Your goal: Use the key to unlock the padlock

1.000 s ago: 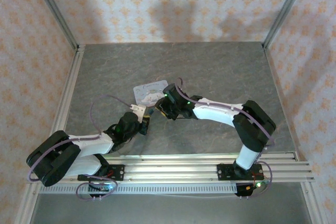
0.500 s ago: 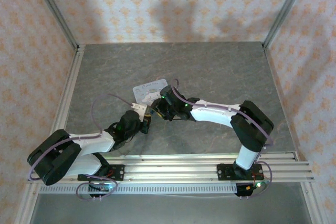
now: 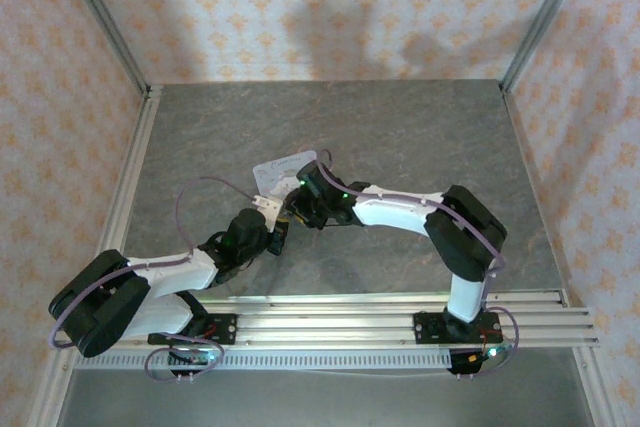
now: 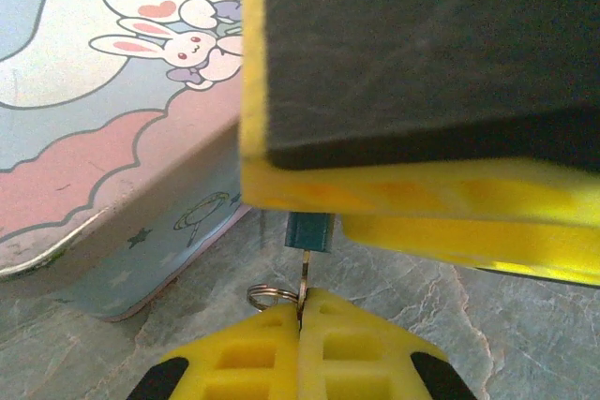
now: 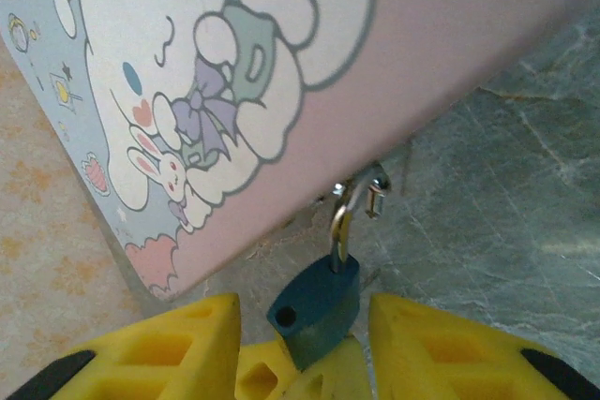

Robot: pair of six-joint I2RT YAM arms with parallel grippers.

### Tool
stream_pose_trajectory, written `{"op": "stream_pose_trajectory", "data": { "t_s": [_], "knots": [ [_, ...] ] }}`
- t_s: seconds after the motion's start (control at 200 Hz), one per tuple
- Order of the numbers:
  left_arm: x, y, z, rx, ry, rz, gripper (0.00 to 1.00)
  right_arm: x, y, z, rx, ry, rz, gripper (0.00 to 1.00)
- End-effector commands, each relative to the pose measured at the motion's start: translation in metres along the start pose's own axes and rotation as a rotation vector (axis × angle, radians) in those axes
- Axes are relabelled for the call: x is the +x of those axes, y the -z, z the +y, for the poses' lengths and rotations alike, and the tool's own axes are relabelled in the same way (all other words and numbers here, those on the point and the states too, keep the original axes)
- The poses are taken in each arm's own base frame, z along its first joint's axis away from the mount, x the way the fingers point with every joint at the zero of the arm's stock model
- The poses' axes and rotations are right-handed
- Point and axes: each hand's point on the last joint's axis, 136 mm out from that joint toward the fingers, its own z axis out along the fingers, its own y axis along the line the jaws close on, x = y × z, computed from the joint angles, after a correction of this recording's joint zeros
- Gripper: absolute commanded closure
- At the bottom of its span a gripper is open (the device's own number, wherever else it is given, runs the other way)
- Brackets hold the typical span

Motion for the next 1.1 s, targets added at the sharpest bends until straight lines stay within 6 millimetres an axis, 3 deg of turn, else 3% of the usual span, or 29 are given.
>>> {"op": "stream_pose_trajectory", "data": {
  "t_s": [0.0,0.215,0.335,0.46,0.776,0.901,1.096],
  "knots": [
    [-0.010,0.000,0.001,-0.002,-0.024,-0.011,1.00,-0.001,-0.003,-0.001,0.035,0.024,0.008,0.63],
    [-0.010,0.000,-0.001,0.005,-0.041,-0.001,1.00,-0.006,-0.001,-0.006,0.081,0.043,-0.019,0.91],
    [-0.011,0.002,0.000,0.003,-0.040,-0.004,1.00,-0.009,0.003,-0.009,0.103,0.056,-0.039,1.00],
    [-0.013,0.007,0.001,-0.007,-0.043,-0.008,1.00,-0.011,0.005,-0.010,0.109,0.051,-0.053,1.00],
    [-0.023,0.034,0.015,-0.088,0.007,-0.006,0.37,-0.019,0.014,-0.007,0.099,0.041,-0.109,1.00],
    [-0.030,0.047,0.022,-0.137,0.059,-0.003,0.31,-0.016,0.011,-0.004,0.096,0.054,-0.086,1.00],
    [-0.033,0.056,0.029,-0.184,0.124,0.046,0.31,-0.015,0.011,-0.007,0.117,0.059,-0.078,1.00]
  ]
}}
